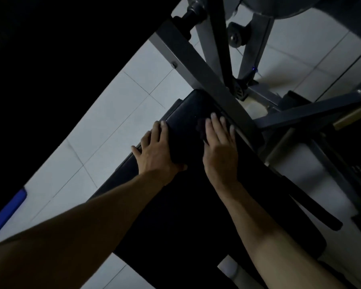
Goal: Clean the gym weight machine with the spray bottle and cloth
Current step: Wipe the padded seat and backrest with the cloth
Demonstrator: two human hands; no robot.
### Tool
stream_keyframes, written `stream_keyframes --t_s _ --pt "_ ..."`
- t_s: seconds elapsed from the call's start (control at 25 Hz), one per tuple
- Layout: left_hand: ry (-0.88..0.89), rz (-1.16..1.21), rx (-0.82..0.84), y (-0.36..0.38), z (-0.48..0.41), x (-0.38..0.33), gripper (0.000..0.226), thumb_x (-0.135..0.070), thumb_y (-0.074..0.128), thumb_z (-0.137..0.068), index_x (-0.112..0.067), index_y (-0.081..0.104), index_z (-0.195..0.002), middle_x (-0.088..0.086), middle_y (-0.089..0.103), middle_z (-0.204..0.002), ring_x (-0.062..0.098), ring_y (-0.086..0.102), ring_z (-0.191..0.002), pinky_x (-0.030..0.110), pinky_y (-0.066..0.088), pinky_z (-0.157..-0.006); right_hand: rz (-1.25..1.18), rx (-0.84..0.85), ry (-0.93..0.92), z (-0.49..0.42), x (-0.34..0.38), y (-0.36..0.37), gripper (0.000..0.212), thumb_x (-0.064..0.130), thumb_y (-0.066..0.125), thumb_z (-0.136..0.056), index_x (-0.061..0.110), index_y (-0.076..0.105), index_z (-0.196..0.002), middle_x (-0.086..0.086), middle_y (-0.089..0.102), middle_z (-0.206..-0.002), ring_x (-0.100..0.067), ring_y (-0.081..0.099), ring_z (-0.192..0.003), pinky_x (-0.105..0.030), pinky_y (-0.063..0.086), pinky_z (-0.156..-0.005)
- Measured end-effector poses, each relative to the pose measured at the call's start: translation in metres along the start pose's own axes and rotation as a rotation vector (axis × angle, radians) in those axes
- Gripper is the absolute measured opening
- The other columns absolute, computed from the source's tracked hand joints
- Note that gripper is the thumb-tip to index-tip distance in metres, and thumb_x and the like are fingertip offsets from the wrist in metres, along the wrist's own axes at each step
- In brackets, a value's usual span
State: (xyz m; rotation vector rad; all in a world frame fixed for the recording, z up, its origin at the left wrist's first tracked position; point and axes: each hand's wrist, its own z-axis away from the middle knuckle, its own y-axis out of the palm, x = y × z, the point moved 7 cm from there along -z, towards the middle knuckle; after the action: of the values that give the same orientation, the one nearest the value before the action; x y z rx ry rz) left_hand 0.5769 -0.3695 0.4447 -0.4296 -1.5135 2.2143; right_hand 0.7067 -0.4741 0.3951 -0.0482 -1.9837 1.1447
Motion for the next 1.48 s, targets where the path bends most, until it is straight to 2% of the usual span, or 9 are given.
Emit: stream_keyframes --t_s 0.28,0.4,0.52,0.64,0.88,1.04,1.16,1.36,1.48 --pt "-0.008 0.05 -0.014 -0.002 0.011 0.017 0.146 -0.068 0.085 -0.06 -0.025 -0.012 -0.16 -0.005 -0.021 -0.168 0.024 -0.002 -0.156 0.054 0.013 -0.126 -0.071 -0.029 0.017 -0.087 0.037 0.021 0.047 0.006 0.058 -0.096 0.017 0.059 -0.142 -0.003 0.046 -0.158 -0.025 0.036 -0.151 -0.044 0.022 -0.128" --pt "-0.105 0.037 0.049 0.005 0.024 0.039 0.157 -0.072 0.086 -0.053 -0.022 -0.019 -0.158 -0.001 -0.024 -0.167 0.025 -0.01 -0.156 0.058 0.007 -0.125 -0.054 -0.032 0.033 -0.083 0.041 0.017 0.051 0.005 0.06 -0.095 0.014 0.056 -0.145 -0.005 0.048 -0.156 -0.027 0.038 -0.15 -0.045 0.02 -0.128" --pt "-0.122 0.014 0.059 0.008 0.024 0.04 0.161 -0.074 0.086 -0.051 -0.021 -0.022 -0.158 -0.001 -0.023 -0.168 0.023 -0.009 -0.157 0.062 0.008 -0.124 0.035 0.07 -0.295 -0.036 0.095 0.033 0.044 0.007 0.051 -0.095 0.013 0.061 -0.138 -0.01 0.059 -0.145 -0.031 0.049 -0.14 -0.045 0.03 -0.123" --pt "-0.125 0.018 0.055 0.008 0.025 0.038 0.16 -0.074 0.085 -0.053 -0.022 -0.025 -0.157 -0.001 -0.029 -0.166 0.021 -0.015 -0.156 0.061 0.008 -0.124 0.047 0.161 -0.516 -0.011 0.101 0.04 0.046 0.014 0.051 -0.096 0.016 0.061 -0.14 -0.006 0.057 -0.149 -0.024 0.05 -0.142 -0.047 0.021 -0.125" --pt "-0.141 0.004 0.091 0.013 0.023 0.038 0.159 -0.07 0.085 -0.057 -0.018 -0.029 -0.155 0.0 -0.036 -0.162 0.025 -0.02 -0.155 0.064 0.005 -0.123 0.013 -0.055 -0.009 -0.085 0.036 0.005 0.054 -0.001 0.063 -0.092 0.011 0.057 -0.144 -0.006 0.053 -0.153 -0.025 0.046 -0.145 -0.049 0.022 -0.127" --pt "-0.158 0.034 0.116 0.013 0.024 0.036 0.159 -0.07 0.086 -0.057 -0.017 -0.028 -0.156 0.0 -0.036 -0.163 0.024 -0.022 -0.154 0.064 0.004 -0.123 -0.089 0.036 -0.334 0.007 0.089 0.026 0.041 -0.001 0.059 -0.097 0.01 0.066 -0.136 -0.009 0.06 -0.146 -0.028 0.052 -0.14 -0.046 0.036 -0.12" --pt "-0.16 0.016 0.12 0.014 0.024 0.037 0.16 -0.07 0.086 -0.057 -0.017 -0.028 -0.155 0.001 -0.039 -0.162 0.025 -0.022 -0.154 0.065 0.004 -0.123 -0.03 0.066 -0.502 -0.001 0.071 0.019 0.043 0.0 0.05 -0.097 0.011 0.068 -0.135 -0.009 0.061 -0.145 -0.027 0.056 -0.136 -0.047 0.039 -0.118" --pt "-0.155 0.013 0.112 0.014 0.023 0.036 0.157 -0.066 0.087 -0.059 -0.018 -0.028 -0.155 0.001 -0.039 -0.161 0.026 -0.022 -0.154 0.065 0.002 -0.122 -0.065 -0.071 0.007 -0.068 0.017 -0.005 0.053 -0.006 0.055 -0.092 0.009 0.059 -0.143 -0.008 0.053 -0.153 -0.027 0.049 -0.143 -0.046 0.03 -0.124" --pt "-0.172 0.003 0.122 0.016 0.023 0.035 0.159 -0.066 0.088 -0.057 -0.017 -0.028 -0.155 0.002 -0.038 -0.162 0.027 -0.022 -0.154 0.065 0.003 -0.122 -0.081 -0.012 -0.136 0.005 0.058 0.012 0.047 -0.005 0.054 -0.096 0.008 0.062 -0.14 -0.011 0.054 -0.151 -0.029 0.049 -0.143 -0.047 0.035 -0.121"
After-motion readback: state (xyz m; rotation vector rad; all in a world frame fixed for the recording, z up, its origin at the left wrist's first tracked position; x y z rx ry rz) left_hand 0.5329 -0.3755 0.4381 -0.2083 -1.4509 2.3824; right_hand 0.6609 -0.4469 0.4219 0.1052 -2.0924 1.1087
